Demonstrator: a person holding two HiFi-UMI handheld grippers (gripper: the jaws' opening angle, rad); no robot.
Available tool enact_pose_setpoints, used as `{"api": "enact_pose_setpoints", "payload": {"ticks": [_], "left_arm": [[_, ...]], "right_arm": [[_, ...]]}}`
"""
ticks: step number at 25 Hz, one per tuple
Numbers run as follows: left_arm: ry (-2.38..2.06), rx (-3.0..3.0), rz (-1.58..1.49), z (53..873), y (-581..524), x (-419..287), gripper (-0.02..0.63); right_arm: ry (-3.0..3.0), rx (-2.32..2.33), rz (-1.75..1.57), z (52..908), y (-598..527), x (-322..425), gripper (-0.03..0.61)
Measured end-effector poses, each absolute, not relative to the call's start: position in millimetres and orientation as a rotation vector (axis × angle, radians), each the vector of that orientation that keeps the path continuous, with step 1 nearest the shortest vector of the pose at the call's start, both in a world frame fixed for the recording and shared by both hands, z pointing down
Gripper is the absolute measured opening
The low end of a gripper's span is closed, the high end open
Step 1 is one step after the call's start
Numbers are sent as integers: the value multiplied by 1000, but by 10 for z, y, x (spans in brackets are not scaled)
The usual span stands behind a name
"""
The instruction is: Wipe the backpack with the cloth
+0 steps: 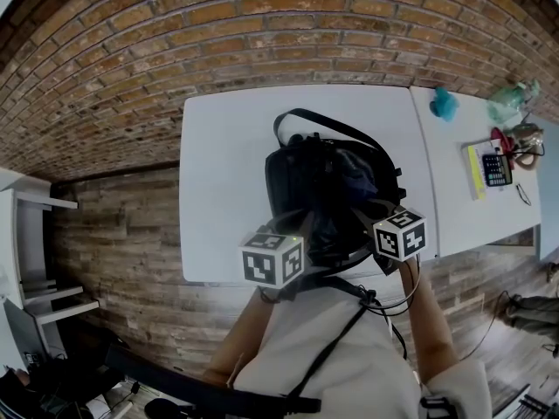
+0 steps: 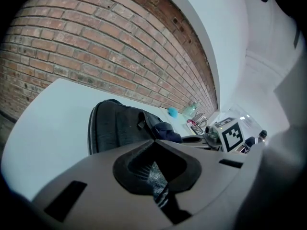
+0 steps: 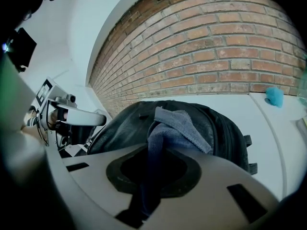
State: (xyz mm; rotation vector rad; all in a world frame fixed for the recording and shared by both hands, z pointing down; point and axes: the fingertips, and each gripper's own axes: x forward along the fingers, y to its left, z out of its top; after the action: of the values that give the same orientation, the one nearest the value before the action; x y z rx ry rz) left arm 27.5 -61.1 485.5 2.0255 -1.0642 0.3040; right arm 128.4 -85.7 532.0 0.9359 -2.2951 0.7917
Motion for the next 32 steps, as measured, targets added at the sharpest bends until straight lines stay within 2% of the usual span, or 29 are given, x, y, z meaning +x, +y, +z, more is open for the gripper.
{"api": "enact_pose_setpoints", "payload": {"ticks": [32], "left_arm": [[-1064,2023,288,4852,-511,268,3]], "right_arm": [[-2227,762,890,5484,59,1375,48]]}}
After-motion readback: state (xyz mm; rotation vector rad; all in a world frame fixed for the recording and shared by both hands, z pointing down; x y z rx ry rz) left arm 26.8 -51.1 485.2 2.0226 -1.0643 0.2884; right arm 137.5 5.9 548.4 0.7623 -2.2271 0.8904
